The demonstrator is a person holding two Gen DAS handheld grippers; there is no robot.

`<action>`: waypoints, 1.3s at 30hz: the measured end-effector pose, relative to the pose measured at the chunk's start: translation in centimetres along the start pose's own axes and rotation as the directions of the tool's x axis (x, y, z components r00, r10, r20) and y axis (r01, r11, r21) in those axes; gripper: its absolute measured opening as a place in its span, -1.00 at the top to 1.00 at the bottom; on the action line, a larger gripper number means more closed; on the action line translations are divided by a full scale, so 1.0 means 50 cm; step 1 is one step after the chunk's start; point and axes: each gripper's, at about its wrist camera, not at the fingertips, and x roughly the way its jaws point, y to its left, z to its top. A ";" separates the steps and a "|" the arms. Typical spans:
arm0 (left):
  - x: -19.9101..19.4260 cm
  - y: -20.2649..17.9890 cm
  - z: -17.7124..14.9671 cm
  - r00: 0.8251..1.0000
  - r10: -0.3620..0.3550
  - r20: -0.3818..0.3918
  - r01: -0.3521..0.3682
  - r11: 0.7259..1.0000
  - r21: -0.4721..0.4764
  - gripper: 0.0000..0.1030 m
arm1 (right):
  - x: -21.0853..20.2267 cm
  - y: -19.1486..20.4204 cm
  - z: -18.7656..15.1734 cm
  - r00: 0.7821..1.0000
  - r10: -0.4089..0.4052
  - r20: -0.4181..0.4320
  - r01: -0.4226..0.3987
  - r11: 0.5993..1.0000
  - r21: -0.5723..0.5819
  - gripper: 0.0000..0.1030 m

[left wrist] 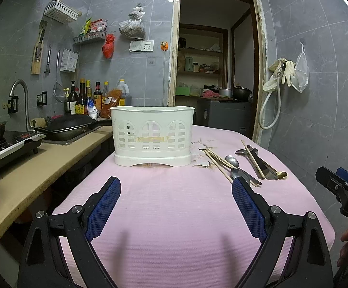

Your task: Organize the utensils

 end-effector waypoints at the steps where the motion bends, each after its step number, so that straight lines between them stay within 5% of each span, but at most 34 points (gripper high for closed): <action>1: 0.000 0.000 0.000 1.000 0.000 0.001 0.000 1.000 0.000 -0.77 | 0.000 0.002 0.000 1.000 0.000 -0.001 0.000 1.000 -0.001 -1.00; 39: 0.008 -0.001 0.002 1.000 0.020 -0.009 -0.020 1.000 0.000 -0.77 | 0.002 0.012 -0.009 1.000 0.001 0.004 -0.001 1.000 0.000 -1.00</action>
